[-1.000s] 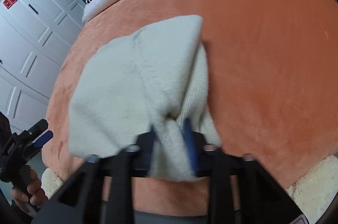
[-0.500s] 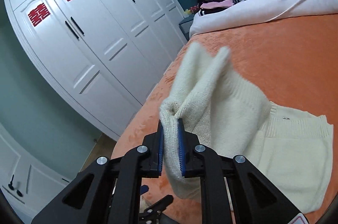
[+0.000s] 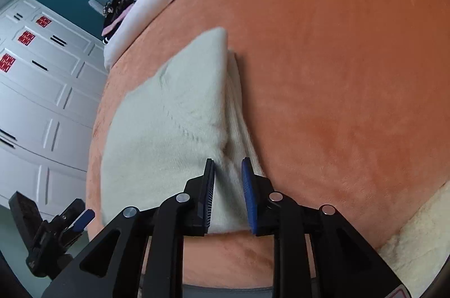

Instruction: Fold small clothes

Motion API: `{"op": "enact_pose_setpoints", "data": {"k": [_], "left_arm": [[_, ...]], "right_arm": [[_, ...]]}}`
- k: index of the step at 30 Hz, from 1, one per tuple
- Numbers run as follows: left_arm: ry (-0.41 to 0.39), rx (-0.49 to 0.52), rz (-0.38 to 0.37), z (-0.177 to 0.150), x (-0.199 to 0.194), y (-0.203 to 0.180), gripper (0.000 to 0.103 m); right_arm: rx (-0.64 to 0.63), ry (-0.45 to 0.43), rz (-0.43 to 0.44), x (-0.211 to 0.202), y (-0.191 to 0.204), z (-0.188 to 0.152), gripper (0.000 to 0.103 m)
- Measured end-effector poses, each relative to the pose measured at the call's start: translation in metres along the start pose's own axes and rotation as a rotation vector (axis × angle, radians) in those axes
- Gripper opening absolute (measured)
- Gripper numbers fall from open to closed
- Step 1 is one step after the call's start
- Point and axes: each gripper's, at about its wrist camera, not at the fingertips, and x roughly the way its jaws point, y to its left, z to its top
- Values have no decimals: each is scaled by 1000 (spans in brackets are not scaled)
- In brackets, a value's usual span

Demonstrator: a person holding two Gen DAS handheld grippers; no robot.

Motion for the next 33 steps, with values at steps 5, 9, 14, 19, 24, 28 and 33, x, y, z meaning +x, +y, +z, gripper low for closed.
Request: {"op": "enact_pose_setpoints", "data": {"k": [5, 9, 14, 19, 24, 28, 33], "left_arm": [[26, 21, 44, 16, 26, -22, 90], [61, 8, 102, 29, 50, -33, 92], [103, -8, 97, 40, 78, -27, 97], [127, -11, 86, 43, 97, -27, 98], [135, -8, 88, 46, 102, -30, 96], [134, 22, 51, 53, 84, -36, 60], [71, -6, -39, 77, 25, -30, 52]], "right_arm": [[-105, -19, -35, 5, 15, 22, 66], [-84, 80, -14, 47, 4, 36, 67], [-50, 118, 37, 80, -8, 34, 77], [-36, 117, 62, 103, -1, 37, 85], [-34, 129, 82, 108, 5, 39, 71], [-66, 96, 118, 85, 24, 45, 36], [-246, -35, 191, 19, 100, 55, 35]]}}
